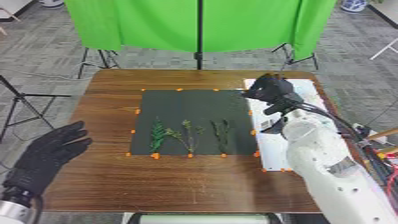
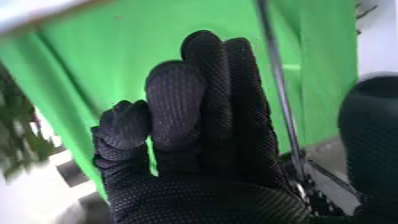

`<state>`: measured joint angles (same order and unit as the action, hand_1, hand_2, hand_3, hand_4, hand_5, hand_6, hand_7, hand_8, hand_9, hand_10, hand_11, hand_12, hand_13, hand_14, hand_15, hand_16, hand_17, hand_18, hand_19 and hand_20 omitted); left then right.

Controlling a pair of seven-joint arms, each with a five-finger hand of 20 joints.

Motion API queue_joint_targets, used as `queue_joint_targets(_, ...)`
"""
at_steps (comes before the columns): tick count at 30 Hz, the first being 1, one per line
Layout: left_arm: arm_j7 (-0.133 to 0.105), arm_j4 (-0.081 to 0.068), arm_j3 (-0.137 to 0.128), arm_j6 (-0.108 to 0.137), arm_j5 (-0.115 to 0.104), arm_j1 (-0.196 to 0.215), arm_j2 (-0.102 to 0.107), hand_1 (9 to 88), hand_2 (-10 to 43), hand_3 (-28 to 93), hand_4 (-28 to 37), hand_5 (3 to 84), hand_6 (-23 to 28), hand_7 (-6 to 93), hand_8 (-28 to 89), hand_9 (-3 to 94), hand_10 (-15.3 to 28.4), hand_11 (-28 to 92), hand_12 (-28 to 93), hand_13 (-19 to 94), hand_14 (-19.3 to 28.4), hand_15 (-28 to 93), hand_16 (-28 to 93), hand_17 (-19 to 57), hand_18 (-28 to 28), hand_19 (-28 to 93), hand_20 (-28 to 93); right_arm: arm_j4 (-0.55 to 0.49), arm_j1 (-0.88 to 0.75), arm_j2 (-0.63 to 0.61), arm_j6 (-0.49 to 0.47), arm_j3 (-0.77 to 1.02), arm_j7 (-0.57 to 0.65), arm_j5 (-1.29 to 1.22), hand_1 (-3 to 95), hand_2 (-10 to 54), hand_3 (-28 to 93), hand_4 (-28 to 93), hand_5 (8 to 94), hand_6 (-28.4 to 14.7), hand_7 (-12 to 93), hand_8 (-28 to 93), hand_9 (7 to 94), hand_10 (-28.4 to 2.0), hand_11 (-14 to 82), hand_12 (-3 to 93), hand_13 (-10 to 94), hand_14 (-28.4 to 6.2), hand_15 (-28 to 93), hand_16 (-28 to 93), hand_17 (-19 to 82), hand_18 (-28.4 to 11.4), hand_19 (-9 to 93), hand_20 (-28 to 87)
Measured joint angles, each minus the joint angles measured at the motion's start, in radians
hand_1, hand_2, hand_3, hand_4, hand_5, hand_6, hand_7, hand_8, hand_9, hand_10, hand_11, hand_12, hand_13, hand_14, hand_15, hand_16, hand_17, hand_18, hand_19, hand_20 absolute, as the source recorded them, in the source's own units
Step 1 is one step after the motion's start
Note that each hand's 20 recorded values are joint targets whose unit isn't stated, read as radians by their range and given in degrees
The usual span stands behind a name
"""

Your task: Arrange flowers

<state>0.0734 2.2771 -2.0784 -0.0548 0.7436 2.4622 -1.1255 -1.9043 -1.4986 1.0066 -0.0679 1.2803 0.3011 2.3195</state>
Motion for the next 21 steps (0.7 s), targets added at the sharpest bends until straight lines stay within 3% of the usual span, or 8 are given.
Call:
queue_joint_targets(5,-0.007,0.002,-0.022,0.001,0.0,-0.001,0.009,28.7,4.5,70,-24.1,40.4,4.5,20.0,-11,35.2,11.9,27,16,28,15.6,41,-4,-6.2,22.3,52,1,0.013,0.0,-0.086,-0.098,0.041,-0.012,0.166,19.6,-9.5,84,-28,42.6,-4.8,23,-18,43.2,-11.7,36.6,22.5,48,-9.0,71,19,25,-19.8,83,46)
queue_joint_targets(9,-0.012,0.002,-0.03,0.001,-0.001,-0.006,0.016,28.7,4.4,70,-24.2,40.5,4.5,20.1,-11,35.1,11.9,27,16,28,15.7,41,-4,-6.2,22.3,52,1,0.027,-0.012,-0.107,-0.166,0.065,-0.021,0.179,19.9,-9.5,84,-28,41.3,-4.4,23,-18,41.8,-11.0,36.6,22.6,46,-8.4,71,18,23,-19.5,81,46)
queue_joint_targets(21,-0.024,0.002,-0.055,0.003,-0.002,-0.02,0.041,28.8,4.4,70,-24.2,40.4,4.5,20.4,-11,35.2,12.0,27,15,28,15.6,41,-4,-6.1,22.3,52,1,0.057,-0.062,-0.167,-0.073,0.01,0.0,0.256,20.8,-9.5,86,-28,35.9,-4.6,26,-19,38.5,-11.8,38.5,22.5,46,-7.7,71,18,23,-18.6,80,45)
